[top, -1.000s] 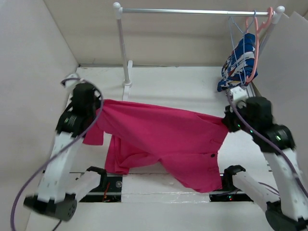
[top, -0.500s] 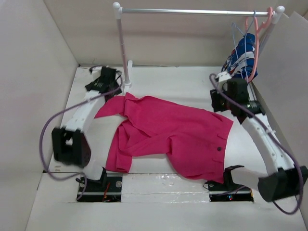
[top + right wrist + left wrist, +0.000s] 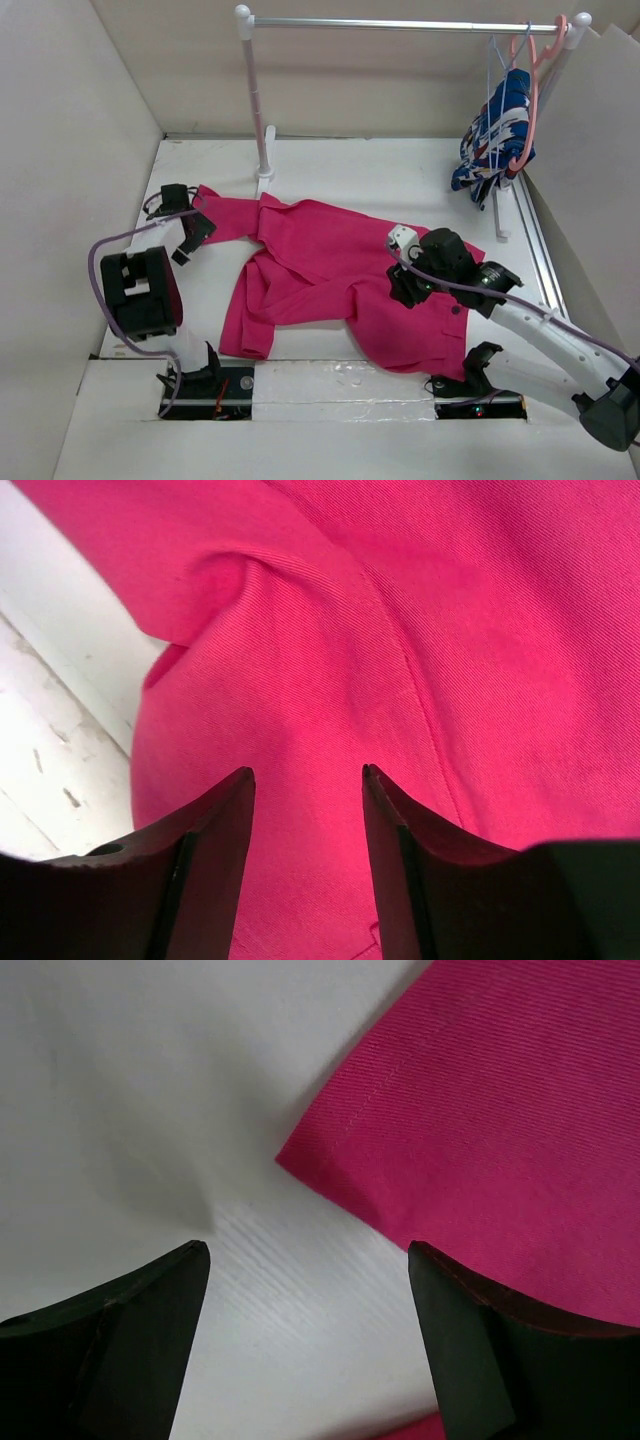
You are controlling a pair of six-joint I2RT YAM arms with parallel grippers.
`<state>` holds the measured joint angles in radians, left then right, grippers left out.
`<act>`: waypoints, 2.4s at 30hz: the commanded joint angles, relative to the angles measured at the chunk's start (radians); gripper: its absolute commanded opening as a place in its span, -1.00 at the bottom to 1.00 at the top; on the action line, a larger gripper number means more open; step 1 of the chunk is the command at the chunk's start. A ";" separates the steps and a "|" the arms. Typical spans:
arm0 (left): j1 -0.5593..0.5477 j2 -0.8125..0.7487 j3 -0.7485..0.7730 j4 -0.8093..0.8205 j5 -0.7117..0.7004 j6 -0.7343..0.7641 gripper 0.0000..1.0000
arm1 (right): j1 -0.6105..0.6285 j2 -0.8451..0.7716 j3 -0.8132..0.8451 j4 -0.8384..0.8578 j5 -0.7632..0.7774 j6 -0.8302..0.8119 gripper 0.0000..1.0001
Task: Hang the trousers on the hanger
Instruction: Flatten out the trousers at the center of the board.
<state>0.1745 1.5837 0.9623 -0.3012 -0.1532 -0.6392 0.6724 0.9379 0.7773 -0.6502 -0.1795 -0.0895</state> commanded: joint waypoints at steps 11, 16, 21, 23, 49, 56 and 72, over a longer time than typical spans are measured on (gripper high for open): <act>0.032 0.252 0.139 0.056 -0.097 -0.087 -1.00 | -0.029 -0.056 0.037 -0.011 0.131 0.076 0.15; 0.097 0.095 0.170 -0.016 -0.129 -0.091 -1.00 | -0.316 0.019 -0.007 0.041 0.143 0.063 0.40; 0.115 -0.166 0.145 0.023 -0.134 -0.074 -1.00 | -0.692 0.136 -0.024 0.173 0.029 0.051 0.51; 0.115 -0.188 0.135 0.024 -0.115 -0.086 -1.00 | -0.776 0.156 -0.039 0.243 0.017 0.054 0.53; 0.115 -0.261 0.128 -0.007 -0.089 -0.119 -1.00 | -1.281 0.484 -0.056 0.615 -0.433 0.195 -1.00; 0.115 -0.245 0.151 -0.016 -0.071 -0.126 -1.00 | -1.304 0.495 0.189 0.506 -0.214 0.258 -1.00; 0.079 -0.407 0.242 -0.197 -0.070 -0.142 -1.00 | -0.918 0.214 0.088 0.291 -0.152 0.028 0.45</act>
<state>0.2771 1.2560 1.1175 -0.4328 -0.1799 -0.7700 -0.3195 1.2499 0.8806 -0.3527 -0.3355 -0.0036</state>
